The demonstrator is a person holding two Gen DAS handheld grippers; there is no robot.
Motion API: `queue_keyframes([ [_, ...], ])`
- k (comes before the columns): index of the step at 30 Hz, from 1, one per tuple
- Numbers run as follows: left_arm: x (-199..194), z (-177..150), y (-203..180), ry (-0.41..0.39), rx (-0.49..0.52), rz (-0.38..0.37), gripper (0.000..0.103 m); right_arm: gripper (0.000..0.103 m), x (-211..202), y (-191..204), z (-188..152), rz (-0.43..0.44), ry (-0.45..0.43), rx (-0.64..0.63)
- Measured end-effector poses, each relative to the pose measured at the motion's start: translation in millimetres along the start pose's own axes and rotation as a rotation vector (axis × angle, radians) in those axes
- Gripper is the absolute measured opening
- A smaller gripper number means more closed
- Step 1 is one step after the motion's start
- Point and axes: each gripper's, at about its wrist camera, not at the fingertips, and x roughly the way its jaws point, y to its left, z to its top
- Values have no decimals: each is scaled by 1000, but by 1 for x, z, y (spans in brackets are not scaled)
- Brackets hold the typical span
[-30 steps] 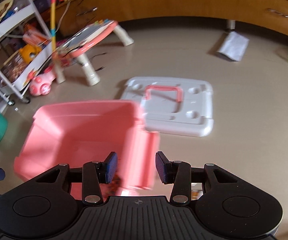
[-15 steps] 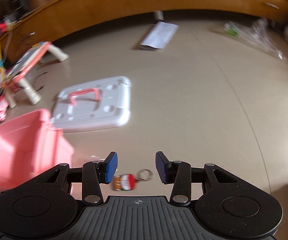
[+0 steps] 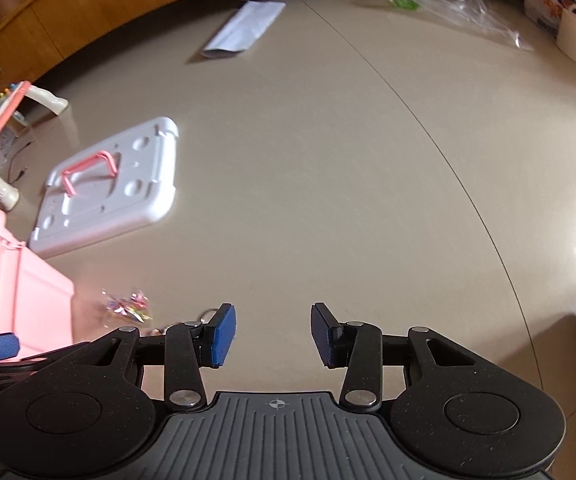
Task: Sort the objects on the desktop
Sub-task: 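Move the left tool toward the red cartoon keychain on the floor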
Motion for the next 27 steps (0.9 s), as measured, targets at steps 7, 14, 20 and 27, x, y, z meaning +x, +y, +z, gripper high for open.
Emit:
queue_keyframes([
  [7,49,-12,-1,56,7,-2,79,39,22,-9,-3,1,23,39],
  [14,74,-18,10,83,-41,-26,79,39,40,-9,-3,17,35,66],
  [20,86,-18,8,94,-33,-25,79,39,46,0,-4,24,46,44],
  [27,98,-16,4,107,-23,-29,79,39,49,1,-4,26,50,53],
])
